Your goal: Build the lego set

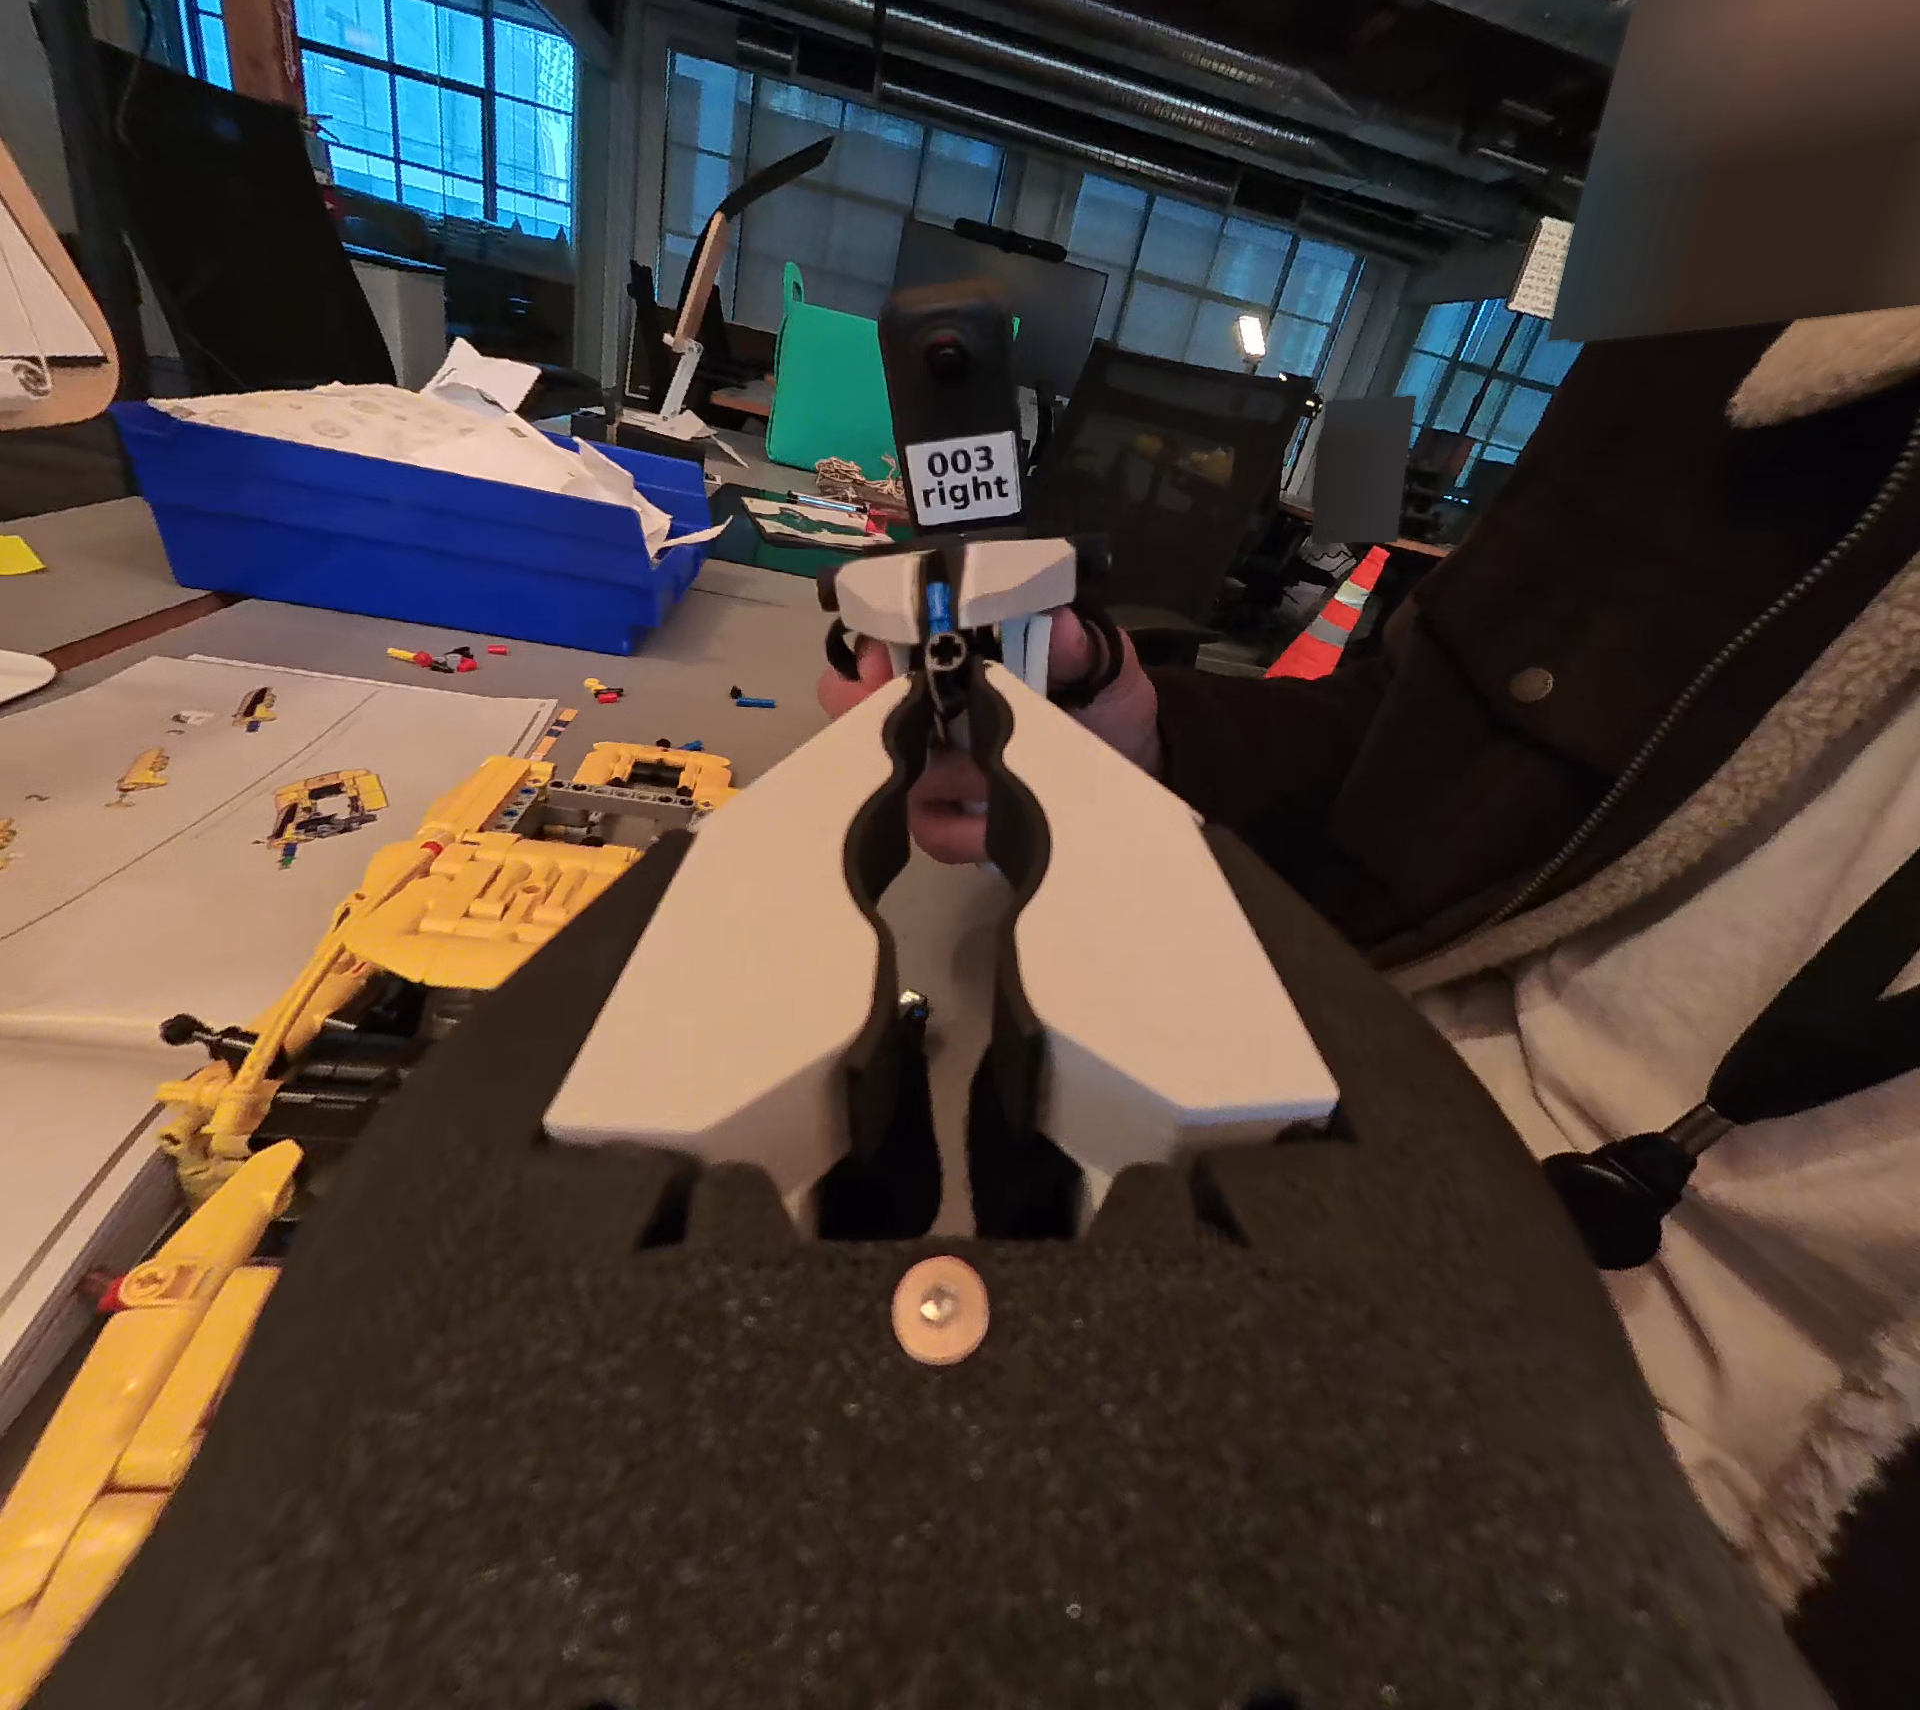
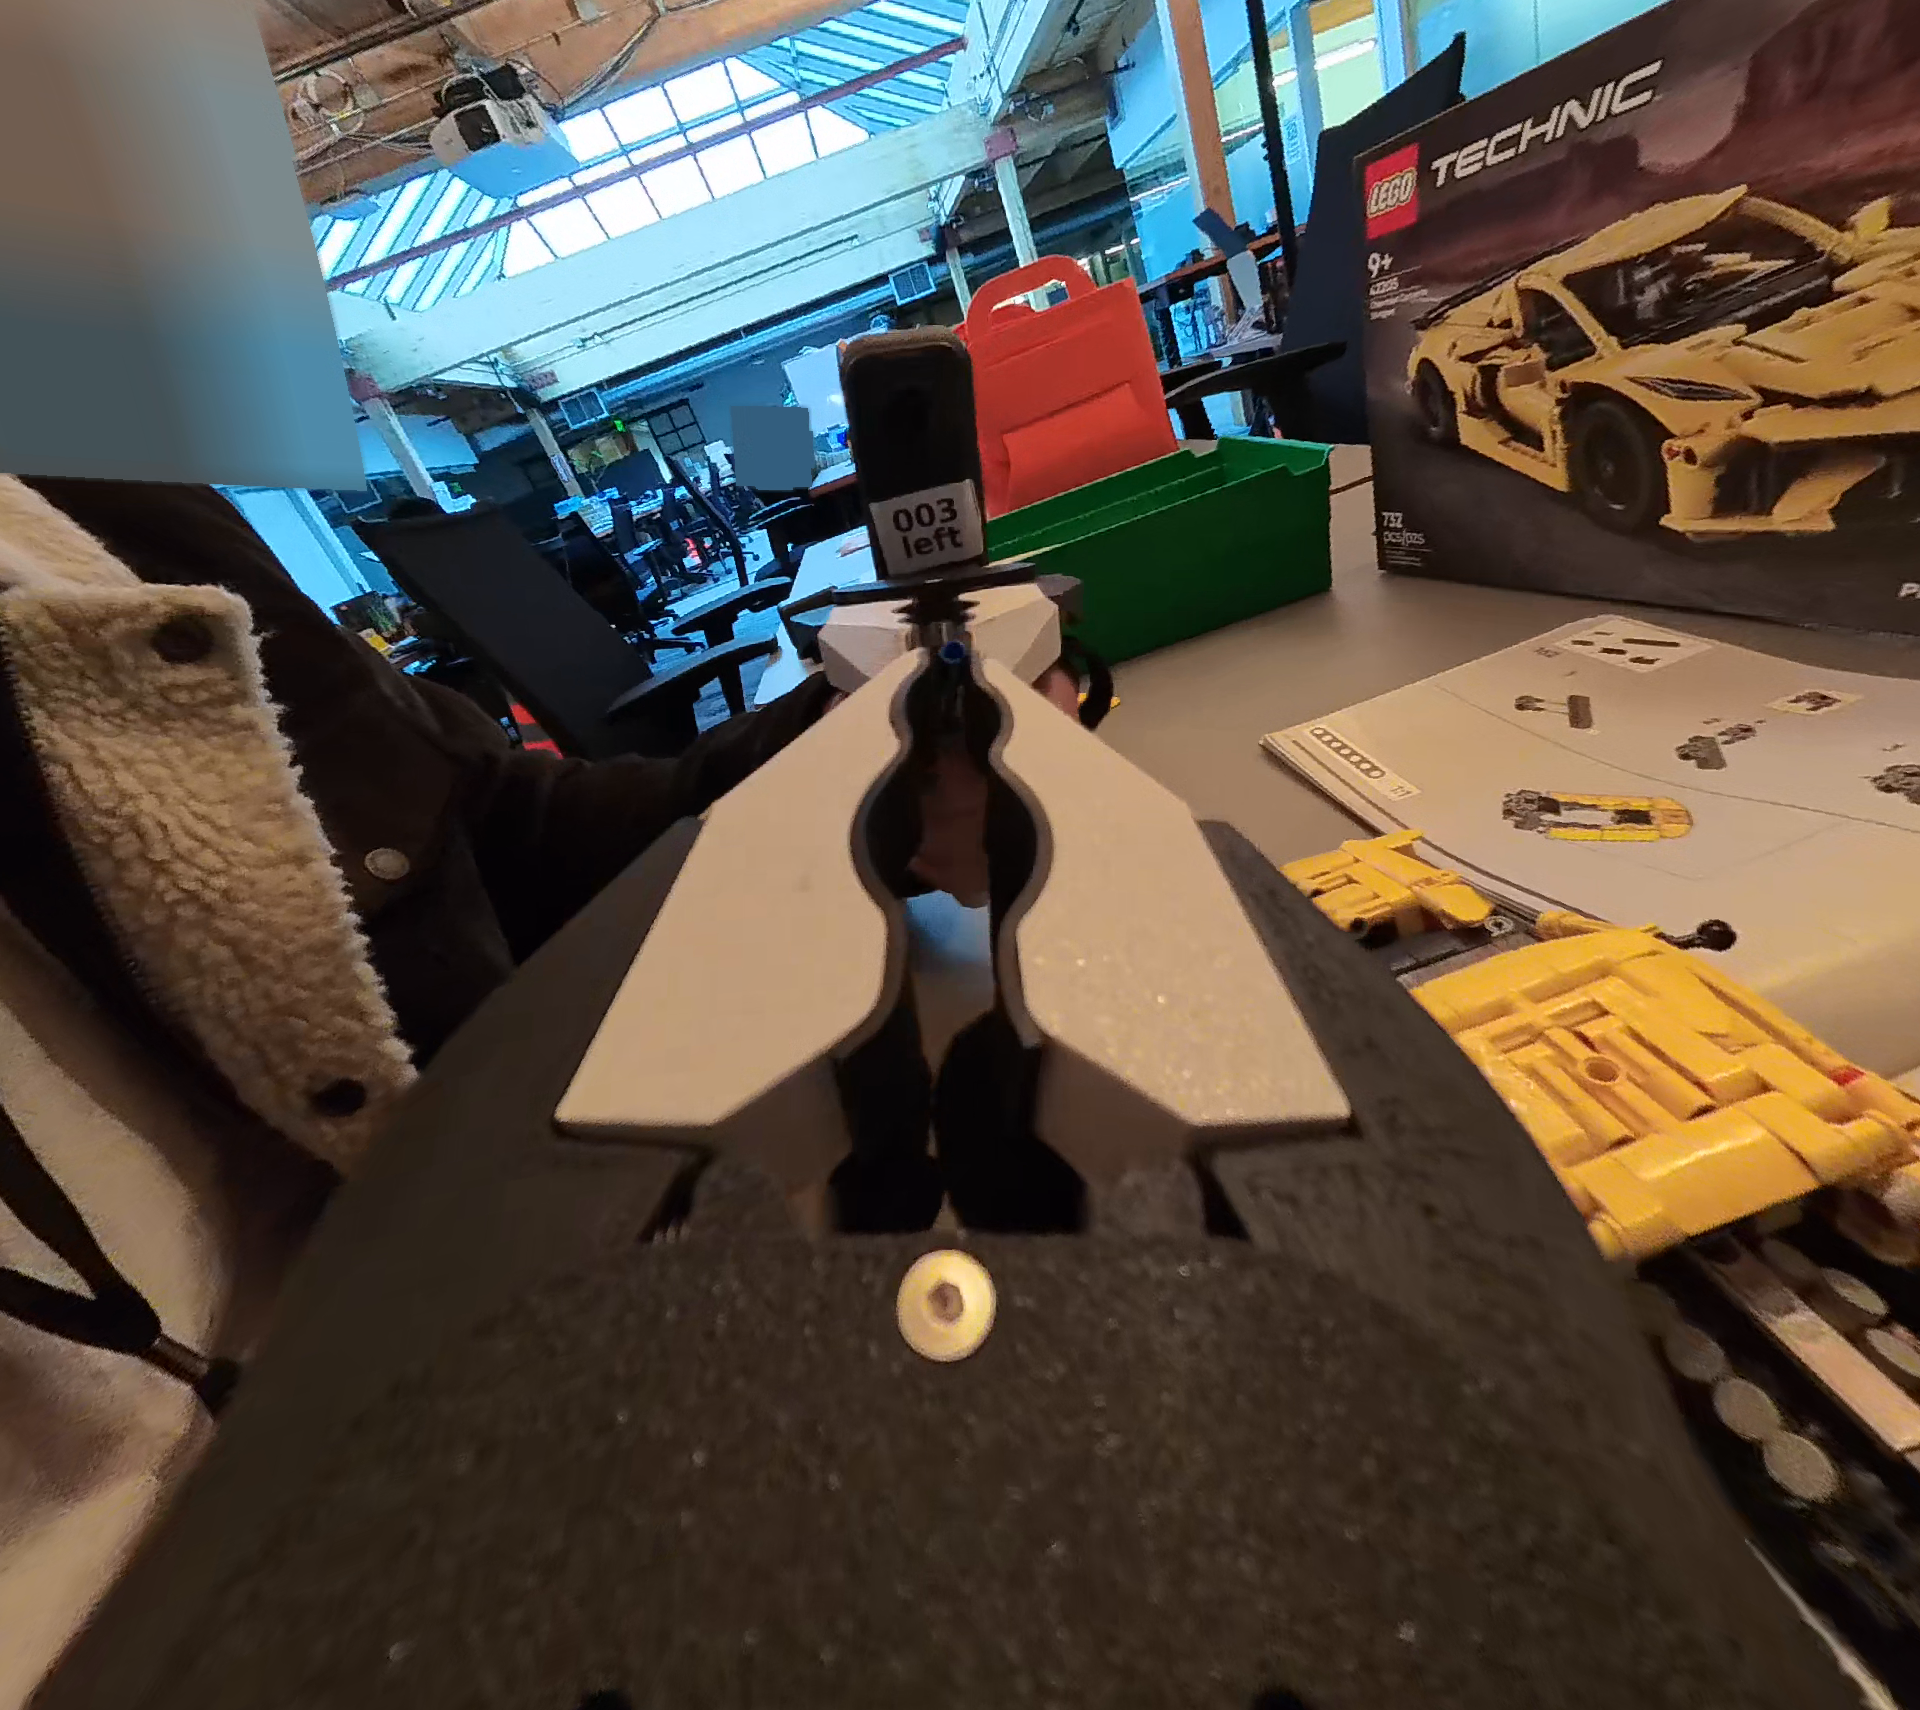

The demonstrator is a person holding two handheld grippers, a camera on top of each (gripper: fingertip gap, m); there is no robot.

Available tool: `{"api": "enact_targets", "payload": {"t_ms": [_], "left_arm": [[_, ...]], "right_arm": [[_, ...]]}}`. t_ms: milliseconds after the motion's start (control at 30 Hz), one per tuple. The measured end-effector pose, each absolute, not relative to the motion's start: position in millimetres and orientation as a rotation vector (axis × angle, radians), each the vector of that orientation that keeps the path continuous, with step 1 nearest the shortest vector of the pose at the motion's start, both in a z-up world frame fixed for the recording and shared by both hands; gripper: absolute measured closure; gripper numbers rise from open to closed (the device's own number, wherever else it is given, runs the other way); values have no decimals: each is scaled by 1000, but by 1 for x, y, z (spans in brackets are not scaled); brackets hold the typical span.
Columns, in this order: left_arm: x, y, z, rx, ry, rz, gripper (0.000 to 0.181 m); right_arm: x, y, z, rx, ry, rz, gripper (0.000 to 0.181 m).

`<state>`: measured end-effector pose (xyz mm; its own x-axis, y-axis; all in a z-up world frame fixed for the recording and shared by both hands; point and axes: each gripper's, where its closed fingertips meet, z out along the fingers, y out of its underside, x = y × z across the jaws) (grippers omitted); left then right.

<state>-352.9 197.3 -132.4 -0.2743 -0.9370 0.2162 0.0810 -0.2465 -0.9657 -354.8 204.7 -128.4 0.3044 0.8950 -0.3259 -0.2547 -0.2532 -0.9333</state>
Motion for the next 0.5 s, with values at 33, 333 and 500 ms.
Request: {"api": "enact_targets", "payload": {"t_ms": [33,333,500], "left_arm": [[-353,197,-133,-1158,1195,-1636,175],[-350,198,-139,-1204,1210,-1647,175],[-350,199,-142,-1230,1210,-1671,175]], "right_arm": [[-355,205,-128,-1403,-634,1244,178],[-359,206,-129,-1408,-639,1241,177],[-357,208,-133,-1428,-641,1226,178]]}}
